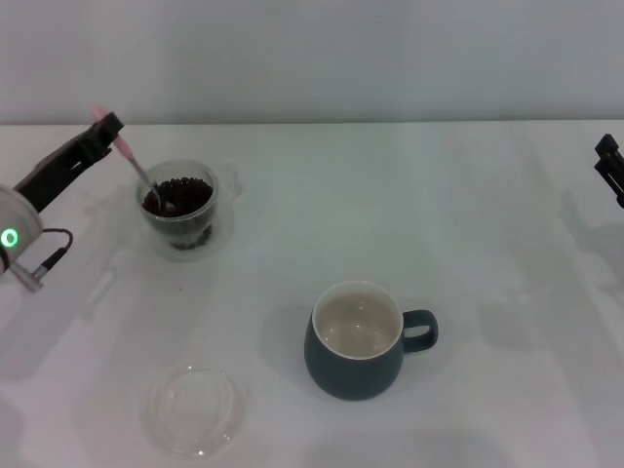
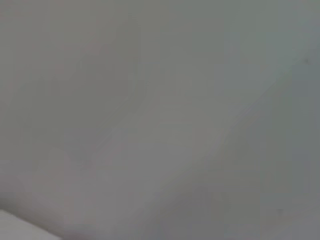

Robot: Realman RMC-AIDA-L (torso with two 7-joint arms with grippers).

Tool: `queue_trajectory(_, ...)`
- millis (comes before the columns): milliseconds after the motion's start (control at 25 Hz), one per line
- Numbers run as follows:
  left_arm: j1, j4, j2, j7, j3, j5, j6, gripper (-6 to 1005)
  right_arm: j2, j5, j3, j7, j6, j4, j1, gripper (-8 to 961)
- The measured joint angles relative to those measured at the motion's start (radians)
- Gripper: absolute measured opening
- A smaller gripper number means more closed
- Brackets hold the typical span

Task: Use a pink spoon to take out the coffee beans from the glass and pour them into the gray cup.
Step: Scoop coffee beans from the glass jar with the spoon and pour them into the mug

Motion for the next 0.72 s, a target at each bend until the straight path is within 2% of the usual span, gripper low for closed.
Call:
queue_trajectory(240,0.031,0.008,0.006,-0.111,0.004,0.006,0.0,128,0.0,0.0,0.0,0.0,-0.012,-0.003,-0.001,868)
queue_trajectory(720,0.036,0.007,0.003,-0.19,0.005,0.006,-0.004,127,0.0,0.0,0.0,0.0,-0.016,-0.002,0.002,868)
